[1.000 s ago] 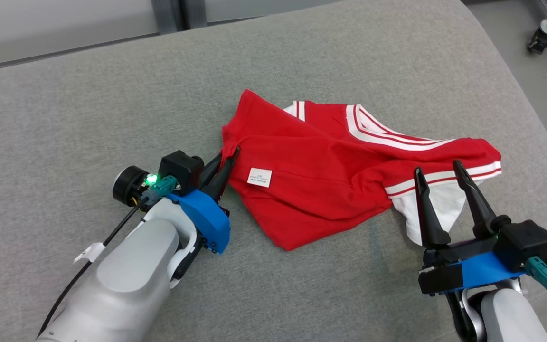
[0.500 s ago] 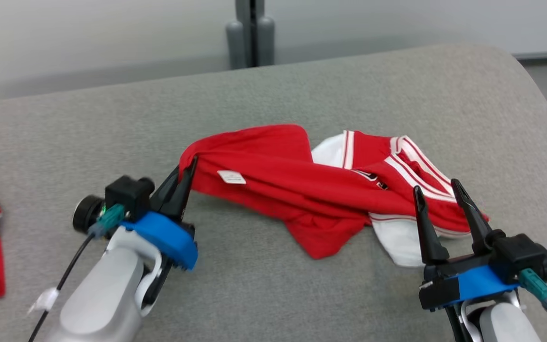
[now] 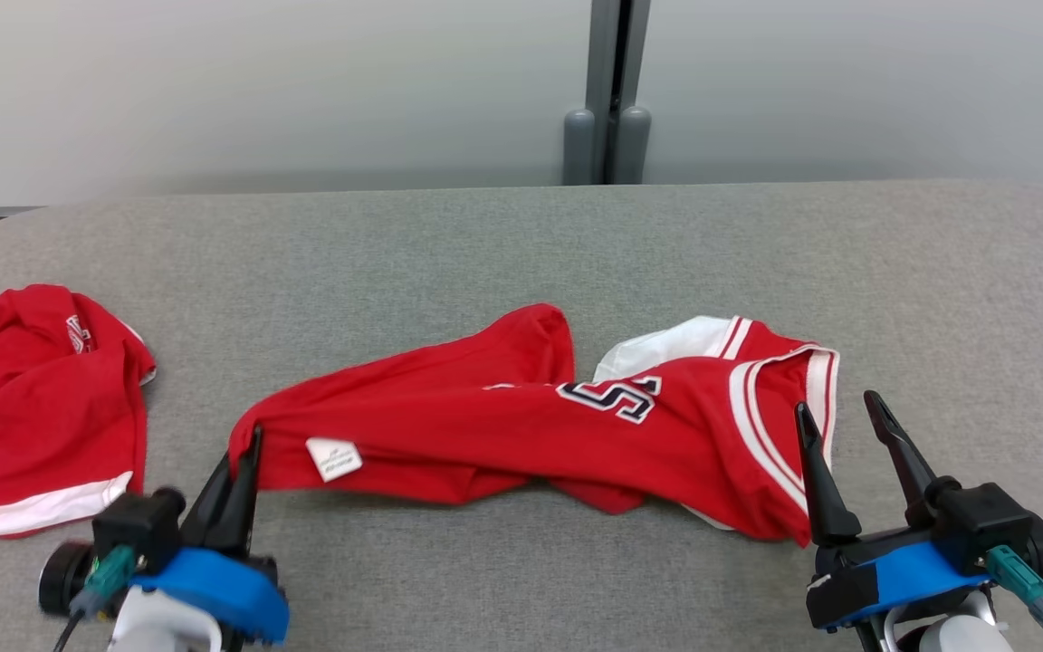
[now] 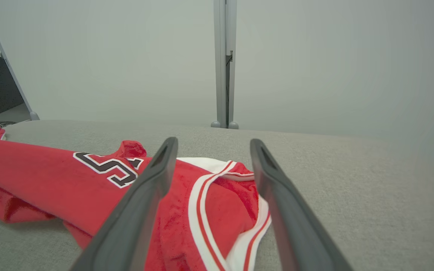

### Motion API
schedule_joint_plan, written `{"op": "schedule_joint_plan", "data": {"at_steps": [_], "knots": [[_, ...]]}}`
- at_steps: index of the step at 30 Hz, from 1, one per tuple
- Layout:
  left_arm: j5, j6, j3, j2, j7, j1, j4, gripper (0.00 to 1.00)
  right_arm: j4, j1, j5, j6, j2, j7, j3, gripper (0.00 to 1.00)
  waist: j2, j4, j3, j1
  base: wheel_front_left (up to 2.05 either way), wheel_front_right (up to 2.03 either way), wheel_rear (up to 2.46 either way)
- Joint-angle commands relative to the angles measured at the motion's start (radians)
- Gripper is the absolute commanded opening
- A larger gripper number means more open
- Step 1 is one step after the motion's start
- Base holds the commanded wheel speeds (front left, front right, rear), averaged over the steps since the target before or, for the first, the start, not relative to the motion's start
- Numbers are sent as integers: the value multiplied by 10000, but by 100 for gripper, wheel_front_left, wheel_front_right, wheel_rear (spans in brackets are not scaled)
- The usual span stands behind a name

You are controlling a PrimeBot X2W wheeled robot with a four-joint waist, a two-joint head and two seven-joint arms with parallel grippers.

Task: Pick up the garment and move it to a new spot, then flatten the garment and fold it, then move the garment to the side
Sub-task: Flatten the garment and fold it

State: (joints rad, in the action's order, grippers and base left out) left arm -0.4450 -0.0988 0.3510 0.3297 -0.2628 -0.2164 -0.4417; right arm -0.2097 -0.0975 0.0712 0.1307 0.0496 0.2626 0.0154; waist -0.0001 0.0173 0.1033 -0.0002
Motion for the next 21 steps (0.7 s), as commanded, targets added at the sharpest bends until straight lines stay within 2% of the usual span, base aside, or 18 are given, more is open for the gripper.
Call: {"op": "schedule_joint_plan", "data": {"at_steps": [1, 9, 12, 13, 14, 21], "knots": [[58, 97, -432, 68, -30, 674, 135, 0, -32, 63, -38, 1, 18, 33, -48, 100, 1, 179, -14, 2, 0, 0, 0], [242, 386, -1399, 60, -30, 2129, 483, 0, -62, 137, -9, 1, 18, 33, -112, 100, 1, 465, -25, 2, 0, 0, 0], [320, 386, -1520, -128, -30, 2396, 606, 0, -96, 184, 14, 1, 16, 33, -140, 100, 1, 545, -71, 2, 0, 0, 0], [337, 389, -1563, -191, -30, 2414, 637, 13, -114, 200, 24, 1, 18, 33, -139, 100, 1, 559, -96, 2, 0, 0, 0], [392, 412, -1638, -266, -30, 2396, 708, 100, -140, 213, 35, 1, 18, 33, -131, 100, 1, 569, -128, 2, 0, 0, 0], [1097, 388, -2313, -784, -28, 2110, 1607, 100, -258, 231, 47, 1, 18, 33, -153, 100, 1, 562, -371, 2, 0, 0, 0]]}}
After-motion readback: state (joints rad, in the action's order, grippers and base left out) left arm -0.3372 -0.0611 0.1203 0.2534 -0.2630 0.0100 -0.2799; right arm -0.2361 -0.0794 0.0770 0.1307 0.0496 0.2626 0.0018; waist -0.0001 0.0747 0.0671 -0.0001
